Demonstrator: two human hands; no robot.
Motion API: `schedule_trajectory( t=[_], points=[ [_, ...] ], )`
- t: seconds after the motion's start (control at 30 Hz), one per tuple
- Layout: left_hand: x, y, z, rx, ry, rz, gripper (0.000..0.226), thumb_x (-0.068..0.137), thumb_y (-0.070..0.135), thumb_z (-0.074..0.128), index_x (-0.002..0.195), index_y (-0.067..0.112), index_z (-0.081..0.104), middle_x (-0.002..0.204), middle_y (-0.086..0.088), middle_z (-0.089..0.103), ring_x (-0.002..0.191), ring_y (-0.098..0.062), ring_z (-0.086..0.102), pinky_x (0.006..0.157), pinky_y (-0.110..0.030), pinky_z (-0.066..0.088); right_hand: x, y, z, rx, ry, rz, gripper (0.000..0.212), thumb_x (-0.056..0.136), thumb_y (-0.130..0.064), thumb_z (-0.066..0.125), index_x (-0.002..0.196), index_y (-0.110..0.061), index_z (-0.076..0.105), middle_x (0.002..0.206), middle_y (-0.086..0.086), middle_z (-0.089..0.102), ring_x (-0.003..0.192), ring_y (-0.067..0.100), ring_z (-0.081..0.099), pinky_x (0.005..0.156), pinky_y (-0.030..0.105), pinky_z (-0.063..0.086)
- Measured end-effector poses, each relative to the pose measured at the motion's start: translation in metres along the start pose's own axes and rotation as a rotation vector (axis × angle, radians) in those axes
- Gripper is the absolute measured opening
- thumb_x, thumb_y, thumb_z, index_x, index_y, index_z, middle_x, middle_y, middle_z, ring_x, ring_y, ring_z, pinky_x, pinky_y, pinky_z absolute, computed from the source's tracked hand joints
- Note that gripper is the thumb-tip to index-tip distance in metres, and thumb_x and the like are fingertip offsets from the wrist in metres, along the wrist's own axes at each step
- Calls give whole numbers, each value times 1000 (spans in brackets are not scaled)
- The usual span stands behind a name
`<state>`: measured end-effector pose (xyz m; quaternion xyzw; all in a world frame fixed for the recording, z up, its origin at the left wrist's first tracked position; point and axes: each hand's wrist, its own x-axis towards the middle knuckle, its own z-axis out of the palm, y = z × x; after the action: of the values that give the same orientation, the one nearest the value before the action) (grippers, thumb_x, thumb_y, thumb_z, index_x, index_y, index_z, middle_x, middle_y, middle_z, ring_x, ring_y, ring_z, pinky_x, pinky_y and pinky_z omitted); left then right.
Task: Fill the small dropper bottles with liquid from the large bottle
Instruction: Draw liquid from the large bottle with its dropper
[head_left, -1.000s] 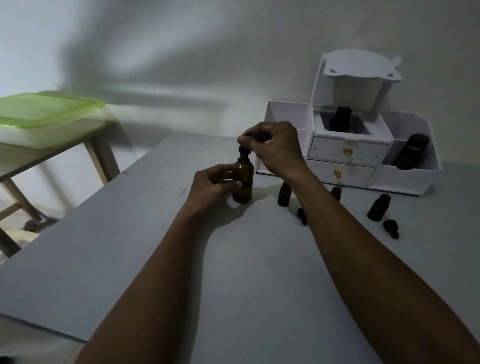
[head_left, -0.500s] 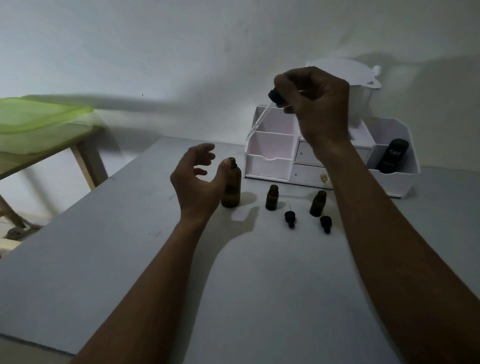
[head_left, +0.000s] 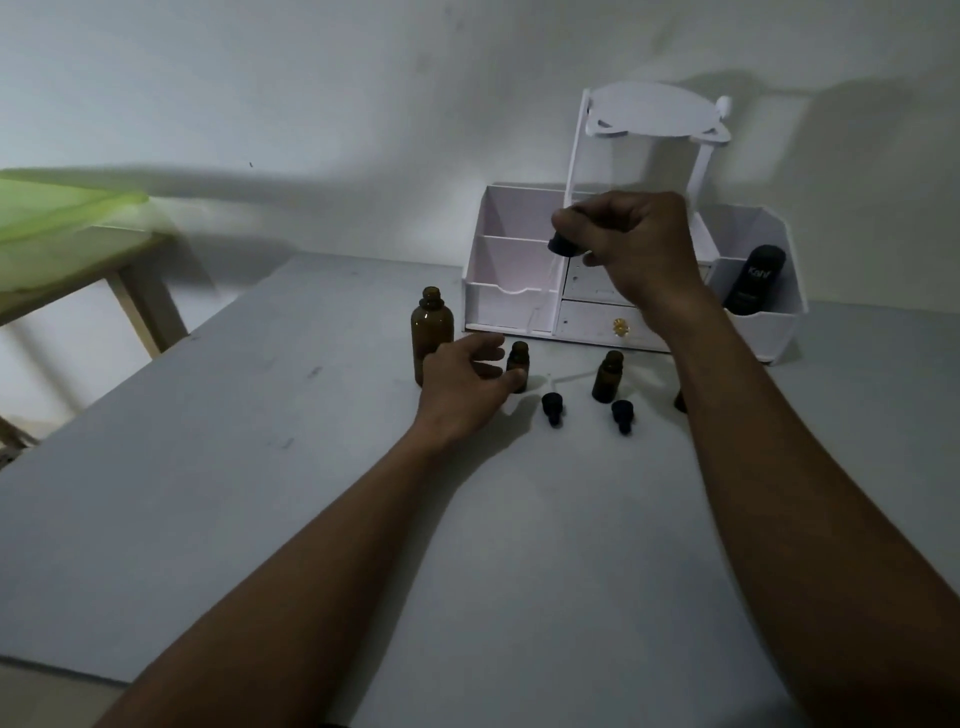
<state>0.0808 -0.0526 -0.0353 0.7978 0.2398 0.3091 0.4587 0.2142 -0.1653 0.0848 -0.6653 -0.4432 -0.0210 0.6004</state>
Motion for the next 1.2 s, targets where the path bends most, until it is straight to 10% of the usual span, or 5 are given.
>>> schedule_trajectory(
  t=[0.33, 1.2],
  points=[
    [5, -4, 4, 13, -27, 19, 34, 85, 16, 76, 118, 15, 71, 96, 15, 67, 70, 24, 58, 63, 5, 40, -2, 12, 5, -46, -55, 37, 18, 88, -21, 73, 97, -6, 75, 83, -2, 75, 73, 2, 73, 65, 17, 57],
    [2, -2, 0, 56, -16, 52, 35, 86, 18, 75, 120, 14, 70, 110, 3, 73, 76, 17, 57, 66, 5, 40, -4, 14, 15, -161, -9, -90, 11, 85, -16, 76, 87, -5, 77, 75, -5, 74, 68, 6, 74, 69, 21, 60]
  ],
)
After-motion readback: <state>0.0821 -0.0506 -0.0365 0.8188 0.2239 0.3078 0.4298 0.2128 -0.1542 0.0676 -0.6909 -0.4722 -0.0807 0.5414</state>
